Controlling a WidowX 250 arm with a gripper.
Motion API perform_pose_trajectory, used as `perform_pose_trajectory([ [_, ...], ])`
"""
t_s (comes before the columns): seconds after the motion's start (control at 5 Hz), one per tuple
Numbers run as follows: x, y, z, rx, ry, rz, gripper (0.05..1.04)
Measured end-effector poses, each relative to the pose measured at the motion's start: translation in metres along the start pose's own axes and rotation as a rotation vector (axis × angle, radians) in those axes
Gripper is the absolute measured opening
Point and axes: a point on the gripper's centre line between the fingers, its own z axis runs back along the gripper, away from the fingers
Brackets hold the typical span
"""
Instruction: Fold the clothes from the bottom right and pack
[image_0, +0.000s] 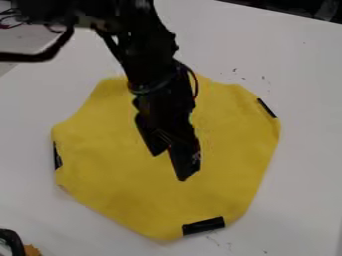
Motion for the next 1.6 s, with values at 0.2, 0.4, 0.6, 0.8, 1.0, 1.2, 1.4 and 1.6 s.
perform_pose_trajectory([
  [0.2,0.003,-0.019,-0.021,-0.035,0.046,-0.251,0.999],
  [0.4,-0.001,-0.032,-0.032,-0.03,0.113,-0.357,0.999],
  [0.6,-0.013,-0.049,-0.04,0.036,0.134,-0.379,0.999],
  [0.8,-0.017,-0.047,-0.052,0.067,0.107,-0.353,0.999],
  [1.0,-0.017,-0.045,-0.064,0.138,0.068,-0.375,0.999],
  [1.2,-0.013,-0.042,-0.07,0.214,0.046,-0.382,0.997],
  [1.4,-0.014,-0.04,-0.072,0.195,0.047,-0.354,0.961],
  [1.6,-0.015,-0.041,-0.073,0.188,0.034,-0.357,0.727],
])
